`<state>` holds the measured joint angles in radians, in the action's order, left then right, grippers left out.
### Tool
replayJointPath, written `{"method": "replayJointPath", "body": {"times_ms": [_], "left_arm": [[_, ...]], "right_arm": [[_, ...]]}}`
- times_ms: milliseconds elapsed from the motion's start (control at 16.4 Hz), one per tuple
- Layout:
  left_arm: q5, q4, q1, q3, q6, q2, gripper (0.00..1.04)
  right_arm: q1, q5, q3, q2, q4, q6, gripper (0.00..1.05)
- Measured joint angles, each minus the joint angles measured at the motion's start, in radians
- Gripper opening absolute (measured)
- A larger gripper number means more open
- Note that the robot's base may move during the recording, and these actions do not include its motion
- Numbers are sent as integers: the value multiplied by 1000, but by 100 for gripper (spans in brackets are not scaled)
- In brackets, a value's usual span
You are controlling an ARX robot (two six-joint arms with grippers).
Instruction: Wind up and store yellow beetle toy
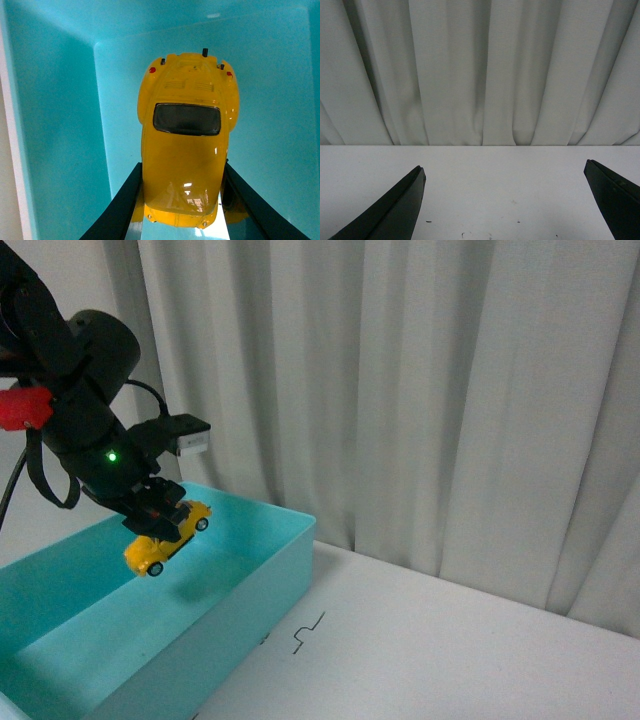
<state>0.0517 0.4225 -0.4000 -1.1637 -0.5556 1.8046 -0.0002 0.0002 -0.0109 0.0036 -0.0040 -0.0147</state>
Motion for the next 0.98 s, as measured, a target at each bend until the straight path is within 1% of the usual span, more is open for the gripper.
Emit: {"method": "replayJointPath", "body": {"times_ms": [244, 428, 550, 855, 916, 977], "left_arm": [[-30, -59, 18, 0, 50, 119, 37], [-51, -113, 30, 0, 27, 176, 37], [-70, -123, 35, -4, 3, 224, 37], [-71, -147, 35, -5, -3, 238, 37], [-67, -136, 34, -17, -2, 245, 42], [-59, -131, 30, -20, -2, 258, 54]], "right_arm": [[0, 0, 0, 0, 0, 0, 98], [0, 0, 0, 0, 0, 0, 98], [0, 0, 0, 0, 0, 0, 98], [0, 0, 0, 0, 0, 0, 98], [0, 0, 0, 0, 0, 0, 98], [0, 0, 0, 0, 0, 0, 98]]}}
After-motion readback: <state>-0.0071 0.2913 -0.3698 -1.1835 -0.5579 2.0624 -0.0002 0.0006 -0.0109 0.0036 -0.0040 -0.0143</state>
